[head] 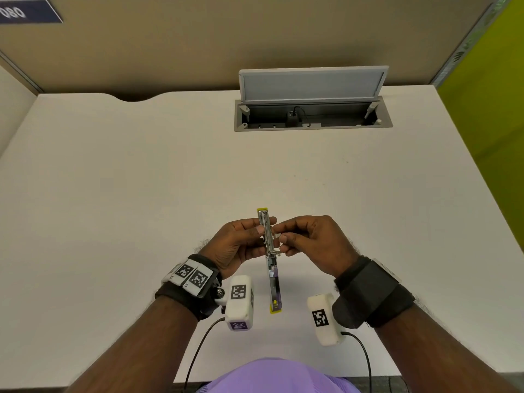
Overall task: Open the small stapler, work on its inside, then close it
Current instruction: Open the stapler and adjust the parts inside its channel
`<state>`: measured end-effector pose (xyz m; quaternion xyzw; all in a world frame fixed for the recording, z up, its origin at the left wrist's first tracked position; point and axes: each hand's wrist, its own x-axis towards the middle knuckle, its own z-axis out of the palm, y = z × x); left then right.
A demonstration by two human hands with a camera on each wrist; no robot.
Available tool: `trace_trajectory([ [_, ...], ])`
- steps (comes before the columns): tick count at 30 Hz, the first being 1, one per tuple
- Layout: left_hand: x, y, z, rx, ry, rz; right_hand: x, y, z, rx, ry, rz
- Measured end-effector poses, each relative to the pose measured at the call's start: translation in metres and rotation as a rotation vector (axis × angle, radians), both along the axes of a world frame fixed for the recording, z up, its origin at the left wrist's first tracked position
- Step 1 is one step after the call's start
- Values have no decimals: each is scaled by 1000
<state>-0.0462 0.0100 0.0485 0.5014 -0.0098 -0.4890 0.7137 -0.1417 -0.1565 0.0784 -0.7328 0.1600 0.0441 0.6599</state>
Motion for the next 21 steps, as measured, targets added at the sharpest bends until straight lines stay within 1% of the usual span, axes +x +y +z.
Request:
trace_trajectory([
  [3,0,-1,3,-11,18,-12,-1,0,1,-72,-11,10],
  [7,-1,-2,4,-20,15,-17,-4,1,2,-332,-111,63],
  [8,-1,-3,4,-20,20,-15,-4,1,2,-366,-132,67],
  [21,-1,-3,7,-29,48,-6,-6,9,0,-531,-185,54],
])
